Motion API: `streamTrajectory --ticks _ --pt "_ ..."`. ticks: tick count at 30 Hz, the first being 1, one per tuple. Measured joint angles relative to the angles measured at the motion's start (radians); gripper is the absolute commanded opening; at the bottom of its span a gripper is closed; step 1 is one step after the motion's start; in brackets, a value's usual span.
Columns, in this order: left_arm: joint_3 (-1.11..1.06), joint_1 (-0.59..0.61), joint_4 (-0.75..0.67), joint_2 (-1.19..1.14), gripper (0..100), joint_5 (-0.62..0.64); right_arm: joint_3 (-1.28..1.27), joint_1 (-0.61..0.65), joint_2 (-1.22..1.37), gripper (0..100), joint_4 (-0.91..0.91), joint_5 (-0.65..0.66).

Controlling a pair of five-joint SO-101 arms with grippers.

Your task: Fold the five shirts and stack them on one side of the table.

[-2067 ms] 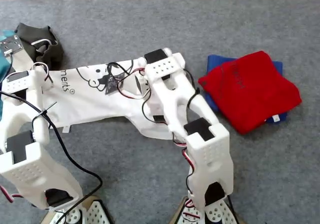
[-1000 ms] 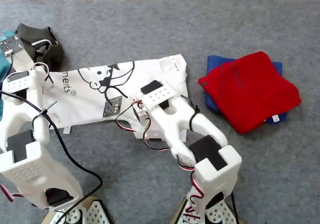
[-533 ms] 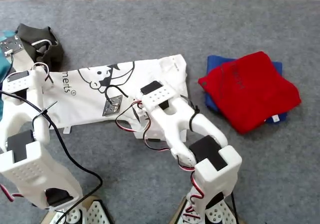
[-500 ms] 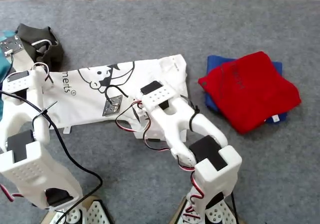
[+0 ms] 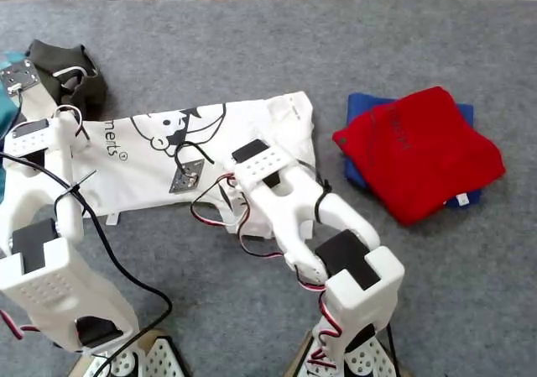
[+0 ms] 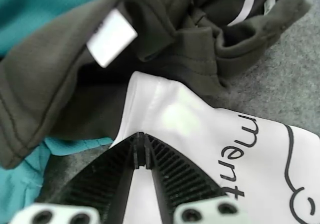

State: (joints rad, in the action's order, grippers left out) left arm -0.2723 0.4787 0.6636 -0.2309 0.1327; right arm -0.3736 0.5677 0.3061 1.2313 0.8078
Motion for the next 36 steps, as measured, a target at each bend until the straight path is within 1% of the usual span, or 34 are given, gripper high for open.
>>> streamTrajectory --ticks 3,12,15,19,22,24,26,31,36 --pt "0.000 0.000 0.000 0.000 3 0.000 0.000 0.002 0.000 20.6 -0.002 -0.018" --pt "0.000 0.000 0.000 0.000 3 0.000 -0.002 0.012 0.000 19.8 -0.002 -0.020" --pt "0.000 0.000 0.014 0.000 3 0.000 0.005 0.012 0.003 16.3 0.008 -0.020" --pt "0.000 0.000 0.034 0.000 3 0.000 0.157 0.011 0.118 7.7 0.118 -0.020" --pt "0.000 0.000 0.034 0.000 3 0.000 0.308 0.008 0.227 5.7 0.210 -0.020" --pt "0.000 0.000 0.034 0.000 3 0.000 0.339 0.006 0.256 4.7 0.235 -0.021" --pt "0.000 0.000 0.034 0.000 3 0.000 0.348 0.006 0.265 1.0 0.244 -0.038" --pt "0.000 0.000 0.034 0.000 3 0.000 0.348 -0.011 0.284 1.3 0.247 -0.114" --pt "0.000 0.000 0.034 0.000 3 0.000 0.381 -0.043 0.298 1.3 0.261 -0.137"
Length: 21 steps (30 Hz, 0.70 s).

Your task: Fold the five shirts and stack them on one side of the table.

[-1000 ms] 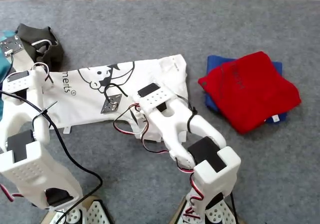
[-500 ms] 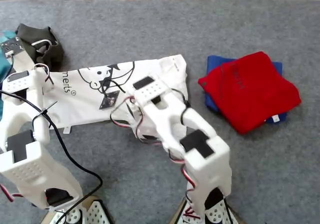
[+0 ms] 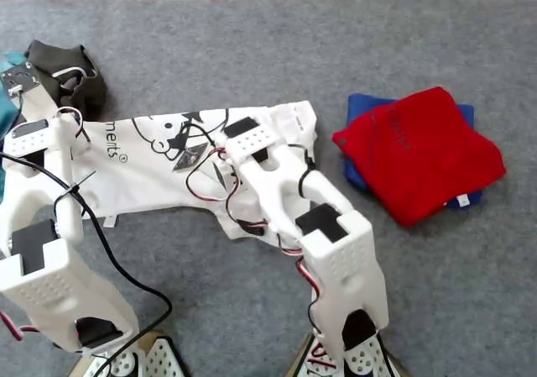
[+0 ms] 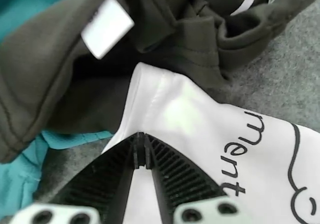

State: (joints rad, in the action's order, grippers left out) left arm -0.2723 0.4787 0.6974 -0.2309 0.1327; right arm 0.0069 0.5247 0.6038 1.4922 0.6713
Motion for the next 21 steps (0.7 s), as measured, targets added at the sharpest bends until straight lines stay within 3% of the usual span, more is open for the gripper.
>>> streamTrajectory --ticks 6,12,21 --pt "0.000 0.000 0.000 0.000 3 0.000 0.161 -0.021 0.074 1.3 0.117 0.012" --pt "0.000 0.000 0.000 0.000 3 0.000 0.413 -0.080 0.130 1.3 0.236 0.124" --pt "0.000 0.000 0.000 0.000 3 0.000 0.747 -0.115 0.252 1.4 0.259 0.311"
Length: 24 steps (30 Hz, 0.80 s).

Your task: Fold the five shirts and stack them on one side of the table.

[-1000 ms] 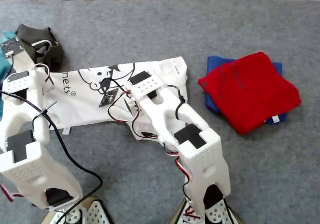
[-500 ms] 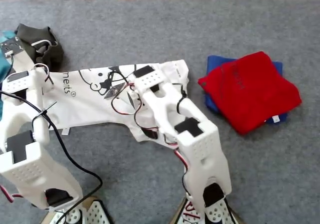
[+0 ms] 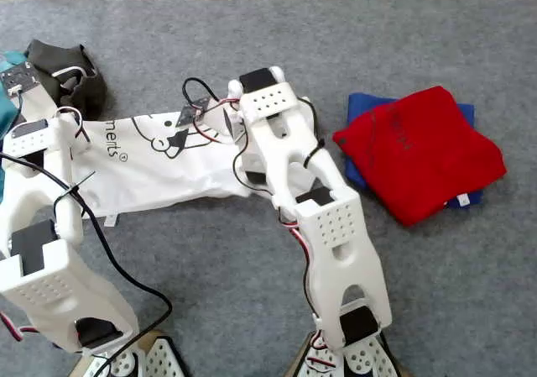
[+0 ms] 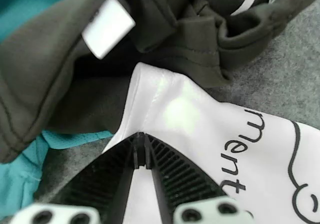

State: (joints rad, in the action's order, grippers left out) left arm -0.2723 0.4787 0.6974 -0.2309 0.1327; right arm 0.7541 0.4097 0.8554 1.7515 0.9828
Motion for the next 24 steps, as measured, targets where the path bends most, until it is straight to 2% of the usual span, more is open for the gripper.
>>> streamTrajectory --ticks 6,12,24 --pt "0.000 0.000 0.000 0.000 3 0.000 0.189 0.000 0.077 1.5 0.000 0.146" --pt "0.000 0.000 0.000 0.000 3 0.000 0.253 0.015 0.098 1.5 0.002 0.267" --pt "0.000 0.000 0.000 0.000 3 0.000 0.359 0.054 0.100 3.7 0.003 0.290"
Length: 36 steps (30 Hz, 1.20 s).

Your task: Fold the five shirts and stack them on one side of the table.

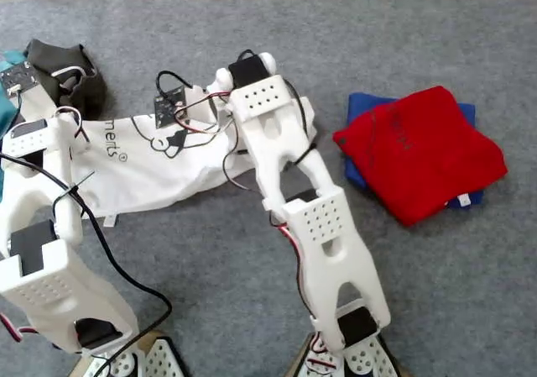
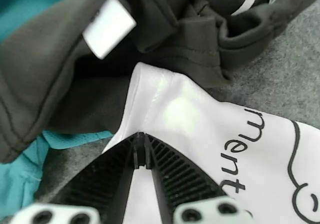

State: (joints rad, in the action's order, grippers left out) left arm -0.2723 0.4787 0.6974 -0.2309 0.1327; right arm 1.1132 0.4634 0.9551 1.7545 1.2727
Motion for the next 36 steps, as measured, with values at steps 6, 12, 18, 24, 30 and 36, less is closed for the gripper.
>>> streamTrajectory --ticks 6,12,18,24,30,36 --pt "0.000 0.000 0.000 0.000 3 0.000 0.006 0.009 0.018 25.0 -0.041 0.006" --pt "0.000 0.000 0.000 0.000 3 0.000 0.006 0.009 0.063 26.3 -0.209 -0.117" --pt "0.000 0.000 0.000 0.000 3 0.000 0.101 -0.003 0.064 26.1 -0.259 -0.232" --pt "0.000 0.000 0.000 0.000 3 0.000 0.308 -0.052 0.064 0.5 -0.049 -0.256" --pt "0.000 0.000 0.000 0.000 3 0.000 0.256 -0.044 0.063 1.3 0.000 -0.420" --pt "0.000 0.000 0.000 0.000 3 0.000 0.048 0.020 0.072 1.4 -0.107 -0.535"
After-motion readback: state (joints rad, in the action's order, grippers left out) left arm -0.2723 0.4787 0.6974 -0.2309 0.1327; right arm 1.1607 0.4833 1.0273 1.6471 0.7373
